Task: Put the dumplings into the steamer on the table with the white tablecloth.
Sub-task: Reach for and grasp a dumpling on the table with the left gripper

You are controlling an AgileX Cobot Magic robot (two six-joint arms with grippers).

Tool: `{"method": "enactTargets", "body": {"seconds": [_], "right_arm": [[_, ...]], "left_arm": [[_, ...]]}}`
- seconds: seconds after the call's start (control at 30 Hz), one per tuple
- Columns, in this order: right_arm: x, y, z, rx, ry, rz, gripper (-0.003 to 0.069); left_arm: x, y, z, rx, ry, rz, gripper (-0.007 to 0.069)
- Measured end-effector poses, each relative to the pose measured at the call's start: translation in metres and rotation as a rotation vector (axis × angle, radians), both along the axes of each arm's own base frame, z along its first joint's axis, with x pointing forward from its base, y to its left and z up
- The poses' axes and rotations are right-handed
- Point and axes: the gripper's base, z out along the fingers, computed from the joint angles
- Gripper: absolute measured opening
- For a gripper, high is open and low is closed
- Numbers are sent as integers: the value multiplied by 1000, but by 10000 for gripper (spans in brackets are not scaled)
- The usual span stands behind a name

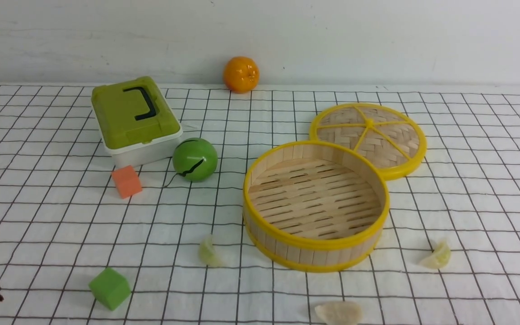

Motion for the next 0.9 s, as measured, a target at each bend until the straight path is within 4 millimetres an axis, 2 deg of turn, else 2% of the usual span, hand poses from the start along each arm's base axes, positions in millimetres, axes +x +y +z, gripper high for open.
{"method": "enactTargets", "body": {"seconds": [0.1, 0.17, 0.2, 0.23, 0.27, 0.3, 0.33, 0.4, 0.5, 0.57, 0.67, 0.73, 0.8, 0.83, 0.9], "right_arm": [[5, -1, 29, -182, -42, 0, 139], [10, -1, 42, -283, -45, 4, 108], [20, -1, 58, -402, -31, 27, 64], [30, 0, 66, -475, 1, 54, 32], [29, 0, 68, -488, -5, 57, 26], [43, 1, 77, -577, 53, 114, -13], [49, 3, 80, -608, 89, 158, -20], [58, 7, 80, -652, 141, 247, -22], [67, 20, 74, -717, 236, 432, -22], [70, 27, 66, -751, 337, 561, -22], [71, 32, 55, -752, 470, 666, -22], [66, 33, 44, -753, 616, 768, -22], [62, 33, 43, -751, 644, 791, -21], [62, 33, 43, -751, 646, 793, -21], [59, 33, 45, -750, 643, 793, -20]], "left_arm": [[12, 1, 11, 140, 107, -16, 60], [25, 3, 16, 232, 222, -38, 5], [37, 7, 23, 331, 316, -50, -13], [42, 8, 23, 351, 349, -55, -13], [45, 9, 26, 382, 372, -59, -12], [57, 11, 27, 463, 459, -89, -12], [62, 12, 28, 505, 488, -108, -12], [74, 9, 32, 594, 540, -159, -12], [93, -5, 33, 683, 614, -262, -12], [111, -19, 34, 740, 651, -300, -12], [126, -32, 35, 789, 671, -312, -7], [148, -55, 30, 851, 694, -336, 45], [167, -77, 21, 853, 717, -342, 130], [170, -78, 20, 849, 721, -339, 130], [191, -97, 6, 805, 765, -320, 247]]}}
